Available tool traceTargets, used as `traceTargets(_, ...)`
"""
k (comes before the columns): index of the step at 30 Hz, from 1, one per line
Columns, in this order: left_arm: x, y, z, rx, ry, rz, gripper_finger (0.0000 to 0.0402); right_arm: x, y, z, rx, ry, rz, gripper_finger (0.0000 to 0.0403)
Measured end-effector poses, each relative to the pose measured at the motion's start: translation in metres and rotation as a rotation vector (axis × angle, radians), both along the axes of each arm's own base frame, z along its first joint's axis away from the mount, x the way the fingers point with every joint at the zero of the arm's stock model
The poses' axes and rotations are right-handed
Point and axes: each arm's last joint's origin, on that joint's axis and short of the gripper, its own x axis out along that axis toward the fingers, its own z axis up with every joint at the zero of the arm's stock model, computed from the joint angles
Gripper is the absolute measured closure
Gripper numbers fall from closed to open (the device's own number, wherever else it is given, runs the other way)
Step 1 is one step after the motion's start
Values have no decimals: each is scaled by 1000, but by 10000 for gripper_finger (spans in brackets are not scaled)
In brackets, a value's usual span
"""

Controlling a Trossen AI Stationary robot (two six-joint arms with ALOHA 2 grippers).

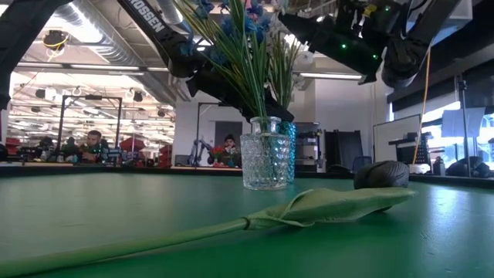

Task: Sort flowers into vase by color
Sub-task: Put the pink flowers into the blue transparent vase

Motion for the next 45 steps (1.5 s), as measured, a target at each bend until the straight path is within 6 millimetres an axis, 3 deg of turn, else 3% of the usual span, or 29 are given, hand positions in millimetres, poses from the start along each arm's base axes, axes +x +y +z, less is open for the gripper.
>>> traceTargets(14, 0, 0, -1, -3, 7, 9, 248, -7, 3, 15, -30, 75, -5, 403)
traceTargets(22, 0, 0, -2, -10, 9, 13, 248, 1, 1, 0, -11, 140, -3, 403)
traceTargets(27, 0, 0, -2, -10, 9, 13, 248, 4, -1, -5, -16, 114, -12, 403)
traceTargets(35, 0, 0, -3, -12, 11, 13, 247, -3, 2, 8, -48, 24, -8, 403)
traceTargets(45, 0, 0, -3, -12, 9, 13, 247, -2, 2, 8, -46, 35, -1, 403)
